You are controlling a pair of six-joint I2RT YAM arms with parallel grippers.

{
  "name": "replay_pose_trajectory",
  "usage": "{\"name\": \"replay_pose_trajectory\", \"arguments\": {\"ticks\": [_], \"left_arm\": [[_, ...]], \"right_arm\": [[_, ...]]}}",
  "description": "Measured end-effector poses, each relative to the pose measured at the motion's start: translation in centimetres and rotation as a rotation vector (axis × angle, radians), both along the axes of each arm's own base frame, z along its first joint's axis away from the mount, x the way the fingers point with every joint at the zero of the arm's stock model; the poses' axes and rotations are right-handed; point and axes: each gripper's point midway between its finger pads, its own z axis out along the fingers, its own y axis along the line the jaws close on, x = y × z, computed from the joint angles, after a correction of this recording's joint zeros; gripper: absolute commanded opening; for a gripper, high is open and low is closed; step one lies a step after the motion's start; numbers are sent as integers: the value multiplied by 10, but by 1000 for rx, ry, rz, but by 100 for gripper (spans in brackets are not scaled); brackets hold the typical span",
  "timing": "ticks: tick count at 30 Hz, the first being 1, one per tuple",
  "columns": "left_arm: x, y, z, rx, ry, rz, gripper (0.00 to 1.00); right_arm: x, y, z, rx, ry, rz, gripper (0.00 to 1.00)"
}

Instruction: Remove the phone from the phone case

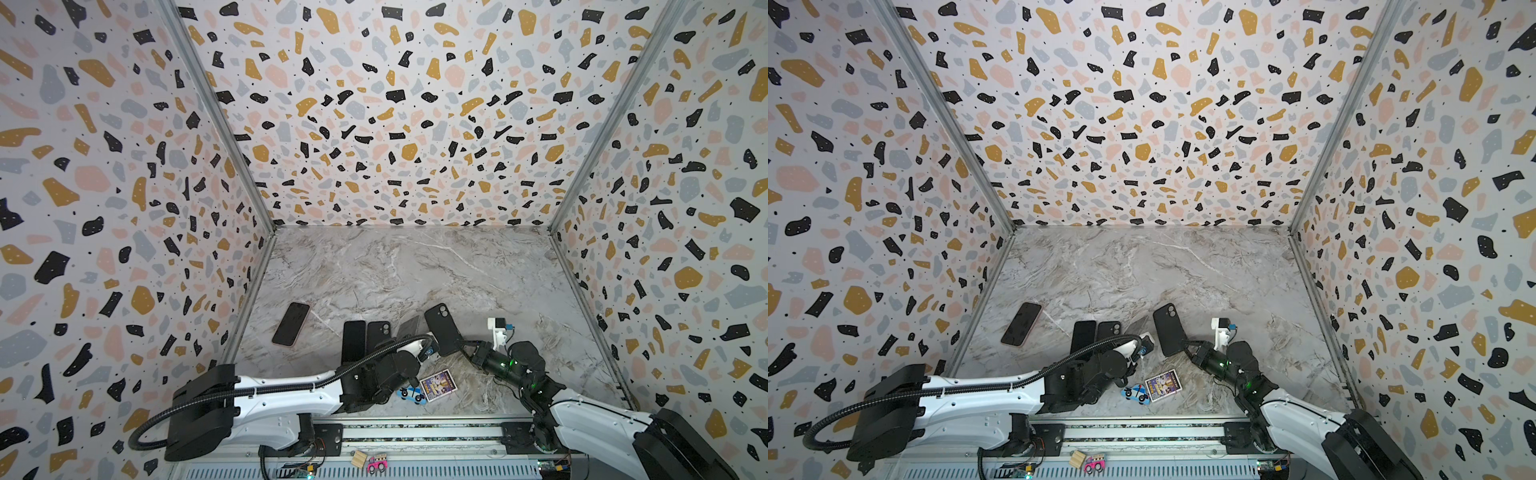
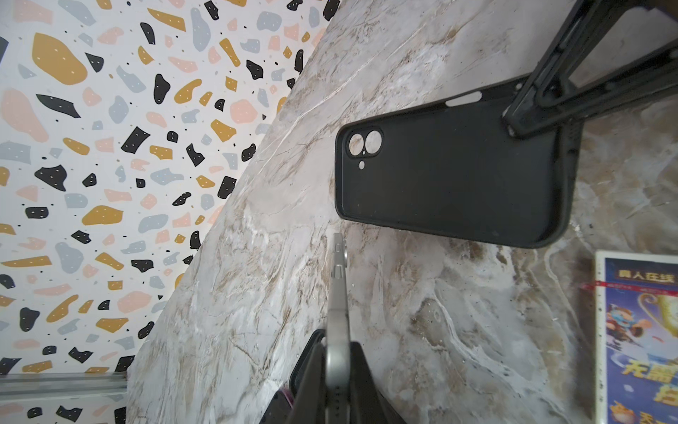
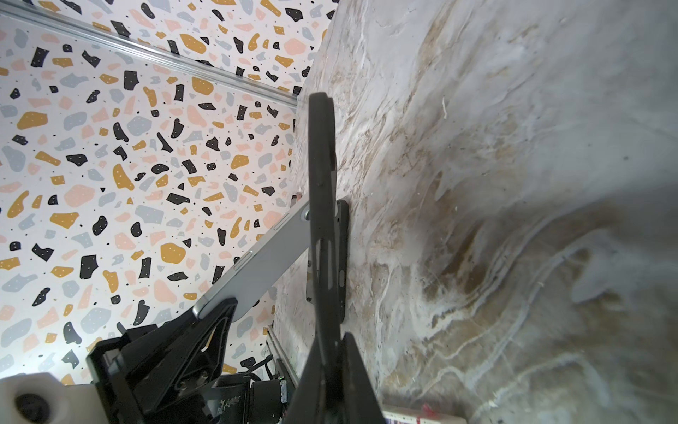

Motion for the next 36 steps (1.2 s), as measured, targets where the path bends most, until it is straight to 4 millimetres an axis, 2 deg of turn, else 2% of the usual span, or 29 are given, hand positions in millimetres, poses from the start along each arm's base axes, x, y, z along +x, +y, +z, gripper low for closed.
{"name": "replay_pose_trajectory", "arguments": {"ticks": [9,16,31,33,36], "left_arm": [[-4,-6,-42,194,-30,-11,0],[-2,-7,-45,224,-63,-8,0],[2,-2,-65,353,-106,33,0],[2,-2,-65,357,-106,32,3],[0,-2,-66,359,-107,27,13]], "right_arm": [[-2,2,-23,-35,83,5,0],[-5,7,-27,-39,89,22,0],[-8,17,-31,-47,98,49,0],[-8,19,-31,-46,101,54,0],[-9,21,-33,-47,112,58,0]]}}
